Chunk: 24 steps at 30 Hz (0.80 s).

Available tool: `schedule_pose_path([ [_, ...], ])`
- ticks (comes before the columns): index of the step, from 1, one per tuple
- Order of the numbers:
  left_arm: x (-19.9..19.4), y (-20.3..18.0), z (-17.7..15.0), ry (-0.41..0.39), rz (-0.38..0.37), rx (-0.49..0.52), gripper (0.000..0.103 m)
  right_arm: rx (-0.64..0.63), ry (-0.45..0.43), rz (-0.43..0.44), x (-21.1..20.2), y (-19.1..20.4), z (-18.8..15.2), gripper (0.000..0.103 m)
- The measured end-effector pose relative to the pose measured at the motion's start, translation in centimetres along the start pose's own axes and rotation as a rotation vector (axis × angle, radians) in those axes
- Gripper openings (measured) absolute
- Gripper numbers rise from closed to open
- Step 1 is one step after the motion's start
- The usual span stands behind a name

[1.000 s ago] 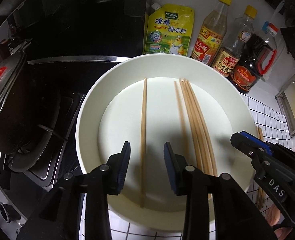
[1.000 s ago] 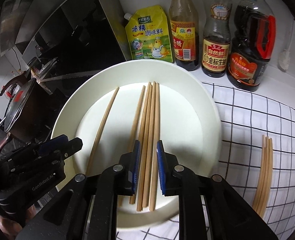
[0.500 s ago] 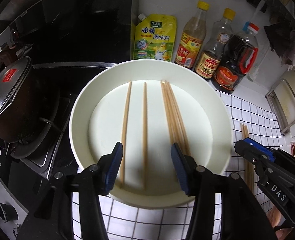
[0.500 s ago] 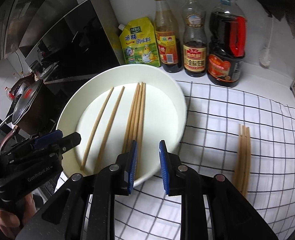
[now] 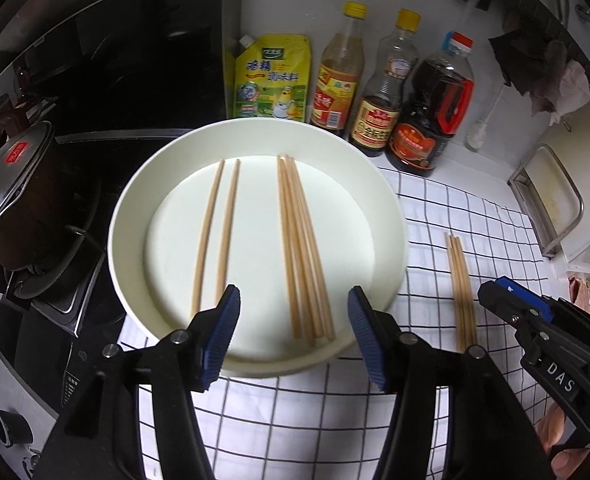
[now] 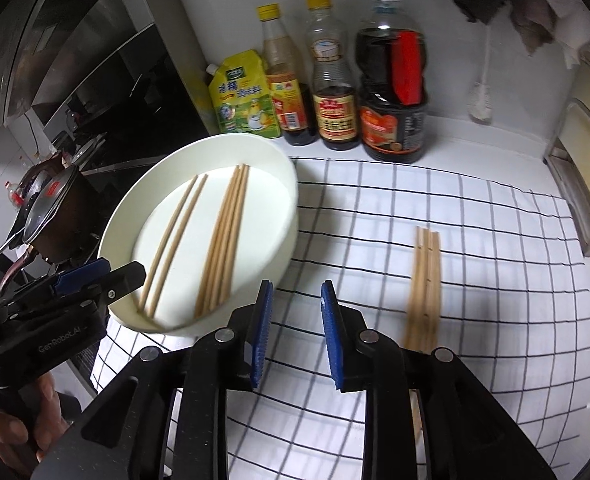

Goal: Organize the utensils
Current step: 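Withdraw both open tools from the bowl back over the chopstick row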

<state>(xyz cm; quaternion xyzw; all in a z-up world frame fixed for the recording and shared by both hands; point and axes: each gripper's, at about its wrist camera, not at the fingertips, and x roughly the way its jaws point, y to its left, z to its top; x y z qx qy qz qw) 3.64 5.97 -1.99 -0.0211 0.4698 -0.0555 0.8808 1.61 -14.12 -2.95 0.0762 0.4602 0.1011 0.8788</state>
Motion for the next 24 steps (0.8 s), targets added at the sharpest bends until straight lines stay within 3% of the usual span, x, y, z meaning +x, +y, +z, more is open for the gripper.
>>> schedule_pose_path([
  [14,0.9,-5.8,-2.3,0.038,-0.060,0.078,0.058,0.096,0.012,-0.105,-2.0,-7.3,-4.1,0.038],
  [24,2.8,-9.8,-4.6,0.083,-0.093,0.150,0.063,0.109,0.050,-0.145,-0.6,-10.9,-6.5,0.043],
])
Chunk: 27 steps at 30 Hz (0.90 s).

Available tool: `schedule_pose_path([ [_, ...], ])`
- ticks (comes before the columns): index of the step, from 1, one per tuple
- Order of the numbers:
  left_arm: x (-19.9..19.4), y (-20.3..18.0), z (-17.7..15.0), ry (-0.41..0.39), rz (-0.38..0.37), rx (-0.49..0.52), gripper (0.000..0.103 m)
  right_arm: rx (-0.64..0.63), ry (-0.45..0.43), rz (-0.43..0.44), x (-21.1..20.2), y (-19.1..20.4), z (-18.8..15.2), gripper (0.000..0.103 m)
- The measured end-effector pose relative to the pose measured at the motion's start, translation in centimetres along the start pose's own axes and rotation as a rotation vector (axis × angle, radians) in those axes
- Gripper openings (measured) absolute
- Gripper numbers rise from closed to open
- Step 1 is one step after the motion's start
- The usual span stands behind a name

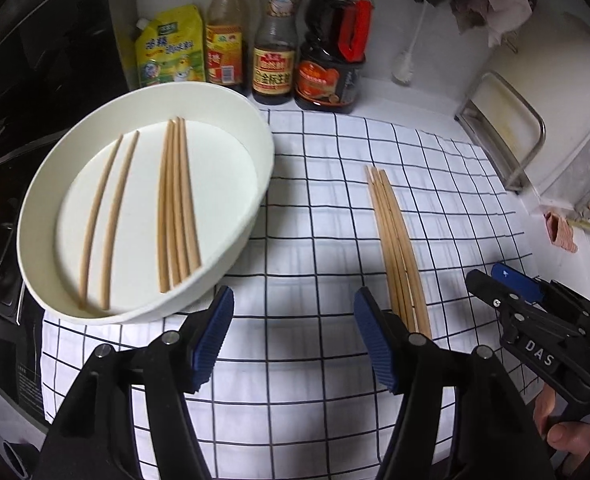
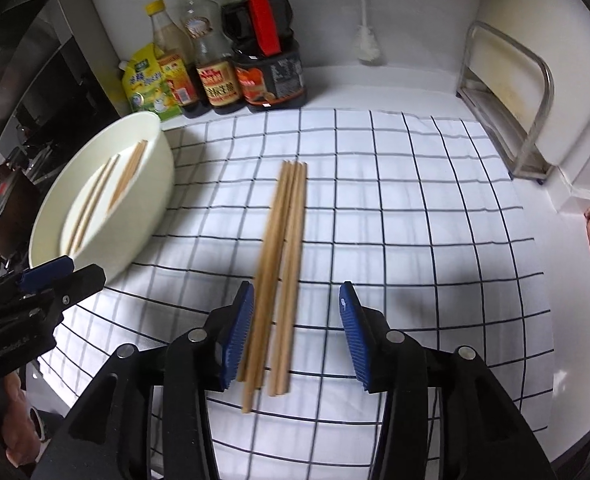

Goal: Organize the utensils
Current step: 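Withdraw both open tools from the bowl back over the chopstick row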

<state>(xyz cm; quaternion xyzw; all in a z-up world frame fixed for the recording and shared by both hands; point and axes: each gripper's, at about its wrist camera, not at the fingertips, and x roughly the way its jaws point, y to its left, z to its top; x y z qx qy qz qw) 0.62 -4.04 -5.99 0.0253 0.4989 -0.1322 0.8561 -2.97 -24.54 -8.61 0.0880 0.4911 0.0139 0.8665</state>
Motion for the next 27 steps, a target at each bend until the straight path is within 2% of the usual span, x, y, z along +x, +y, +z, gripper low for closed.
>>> schedule_pose_path([
  [7,2.0,-1.2,-0.5,0.008,-0.013,0.003,0.072,-0.009,0.030,-0.015,2.9,-0.9,-0.5,0.045],
  [15,3.9,-1.7,-1.0,0.021,-0.003,0.003,0.072,-0.014,0.047,-0.006,5.8,-1.2,-0.4,0.045],
  [27,5.0,-2.0,-0.6,0.031,-0.017,-0.006,0.072,-0.060,0.047,-0.022,7.3,-0.4,0.2,0.045],
])
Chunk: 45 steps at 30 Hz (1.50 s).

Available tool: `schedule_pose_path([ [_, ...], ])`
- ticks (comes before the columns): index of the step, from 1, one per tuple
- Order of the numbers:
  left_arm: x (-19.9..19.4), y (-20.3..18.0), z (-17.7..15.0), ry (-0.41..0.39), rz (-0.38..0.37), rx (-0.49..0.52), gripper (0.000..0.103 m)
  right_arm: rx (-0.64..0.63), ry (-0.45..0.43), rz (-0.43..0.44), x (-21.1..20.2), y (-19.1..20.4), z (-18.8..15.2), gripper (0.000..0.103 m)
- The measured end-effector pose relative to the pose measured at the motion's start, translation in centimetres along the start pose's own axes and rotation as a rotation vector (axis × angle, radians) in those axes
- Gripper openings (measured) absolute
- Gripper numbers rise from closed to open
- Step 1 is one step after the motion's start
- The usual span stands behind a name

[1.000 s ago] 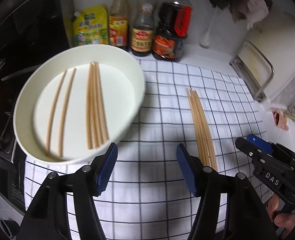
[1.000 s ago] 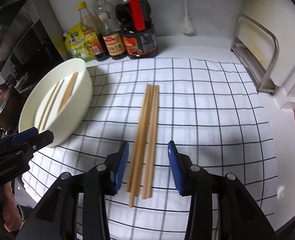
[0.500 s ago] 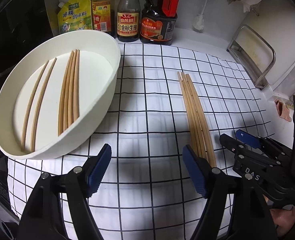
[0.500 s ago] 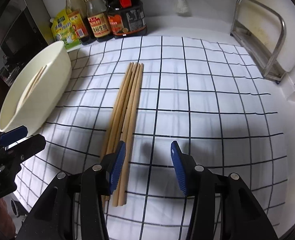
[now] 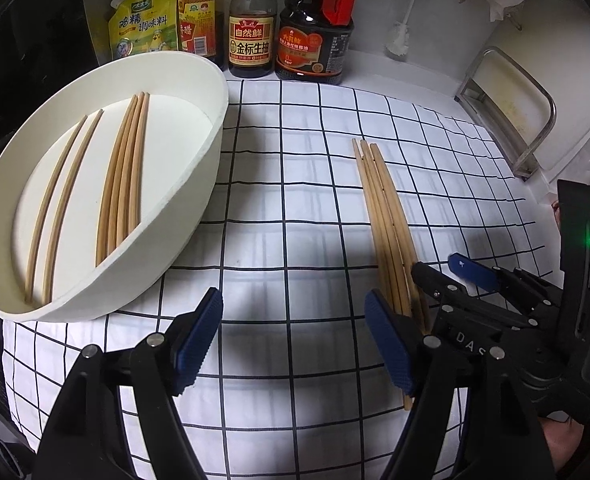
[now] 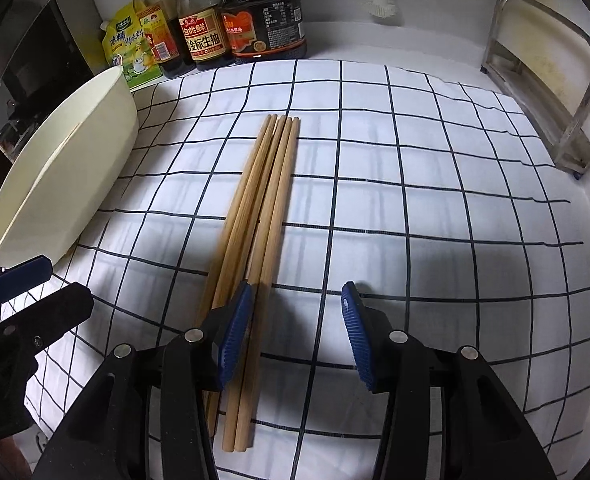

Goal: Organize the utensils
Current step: 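Withdraw both open tools from the bowl back over the chopstick row, then close the left tool on a chopstick while the right tool grasps another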

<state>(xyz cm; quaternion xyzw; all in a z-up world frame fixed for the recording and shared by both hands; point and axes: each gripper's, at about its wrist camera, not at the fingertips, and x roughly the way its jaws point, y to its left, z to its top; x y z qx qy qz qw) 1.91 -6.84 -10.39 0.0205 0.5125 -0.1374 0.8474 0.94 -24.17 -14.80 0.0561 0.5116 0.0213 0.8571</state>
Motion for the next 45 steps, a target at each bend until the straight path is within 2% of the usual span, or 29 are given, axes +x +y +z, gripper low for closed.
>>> schedule_pose_path([
  [15,1.5,-1.1,0.5,0.028,-0.019,0.019,0.072,-0.027,-0.006,-0.035,0.2,-0.6,0.3,0.045],
  [25,3.0,-2.3,1.0,0.041,-0.030,0.028,0.072,0.011,-0.013,-0.073,-0.3,-3.8,0.0,0.045],
  [28,3.4,-2.6,1.2,0.040,-0.032,0.029,0.072,0.050,-0.013,-0.058,-0.5,-5.2,0.0,0.045],
  [39,5.4,-3.7,1.2,0.075,-0.010,0.040,0.072,0.009,-0.024,-0.032,-0.6,-4.5,-0.1,0.045],
  [45,5.8,-4.2,1.3,0.067,0.023,0.054,0.073,0.011,-0.024,-0.035,-0.4,-4.8,-0.2,0.045],
])
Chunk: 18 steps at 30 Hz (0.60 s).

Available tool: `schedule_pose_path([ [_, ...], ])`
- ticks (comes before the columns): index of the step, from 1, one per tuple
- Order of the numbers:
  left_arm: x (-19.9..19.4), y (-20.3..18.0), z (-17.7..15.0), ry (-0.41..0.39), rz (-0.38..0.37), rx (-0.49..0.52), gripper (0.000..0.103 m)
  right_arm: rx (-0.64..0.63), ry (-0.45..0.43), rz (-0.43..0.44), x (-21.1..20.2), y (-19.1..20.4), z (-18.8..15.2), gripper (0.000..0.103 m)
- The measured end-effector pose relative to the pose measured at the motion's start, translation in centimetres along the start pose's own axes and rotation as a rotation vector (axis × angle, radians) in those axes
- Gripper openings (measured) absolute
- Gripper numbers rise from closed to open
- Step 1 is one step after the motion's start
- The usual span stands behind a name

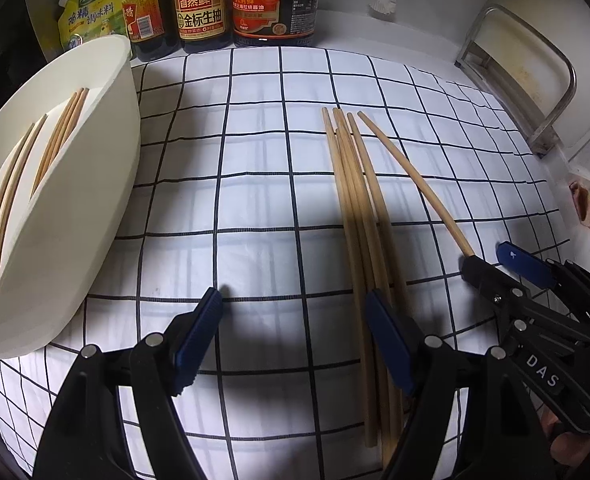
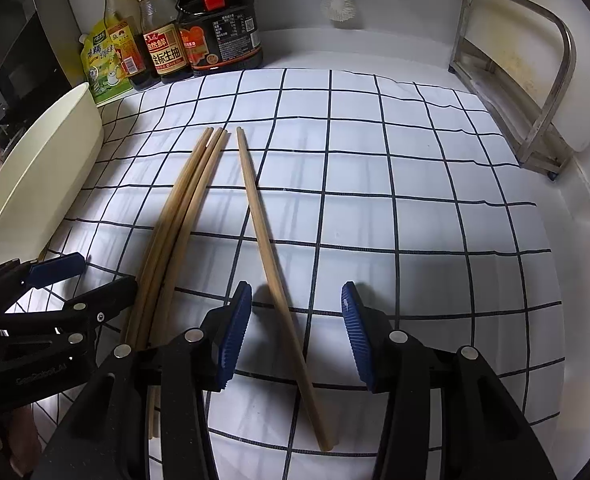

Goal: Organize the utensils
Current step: 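Close the left tool on a chopstick while the right tool grasps another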

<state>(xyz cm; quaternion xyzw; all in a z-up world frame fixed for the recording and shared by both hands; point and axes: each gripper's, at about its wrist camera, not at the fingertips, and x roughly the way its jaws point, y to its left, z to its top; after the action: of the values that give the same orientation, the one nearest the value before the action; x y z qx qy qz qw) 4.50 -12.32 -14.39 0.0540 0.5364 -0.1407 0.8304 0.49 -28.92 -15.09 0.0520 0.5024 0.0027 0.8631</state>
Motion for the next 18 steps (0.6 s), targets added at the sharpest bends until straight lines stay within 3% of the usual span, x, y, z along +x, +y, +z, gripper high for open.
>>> schedule_pose_path([
  [3,0.2,-0.3,0.1,0.005,0.024,0.003,0.077,-0.003,0.000,-0.003,0.1,-0.1,-0.1,0.045],
  [10,0.6,-0.4,0.5,0.006,0.071,0.009,0.075,-0.030,-0.010,-0.015,0.3,0.2,0.0,0.045],
  [13,0.5,-0.4,0.8,0.000,0.070,0.018,0.065,-0.073,-0.017,-0.032,0.6,0.8,0.1,0.045],
  [15,0.3,-0.7,1.0,-0.003,0.063,0.030,0.050,-0.089,-0.023,-0.029,0.7,1.1,0.2,0.045],
  [16,0.3,-0.8,1.0,-0.004,0.057,0.034,0.046,-0.092,-0.024,-0.027,0.7,1.1,0.3,0.042],
  [18,0.3,-1.1,1.2,-0.004,0.050,0.046,0.029,-0.107,-0.023,-0.024,0.8,1.6,0.3,0.036],
])
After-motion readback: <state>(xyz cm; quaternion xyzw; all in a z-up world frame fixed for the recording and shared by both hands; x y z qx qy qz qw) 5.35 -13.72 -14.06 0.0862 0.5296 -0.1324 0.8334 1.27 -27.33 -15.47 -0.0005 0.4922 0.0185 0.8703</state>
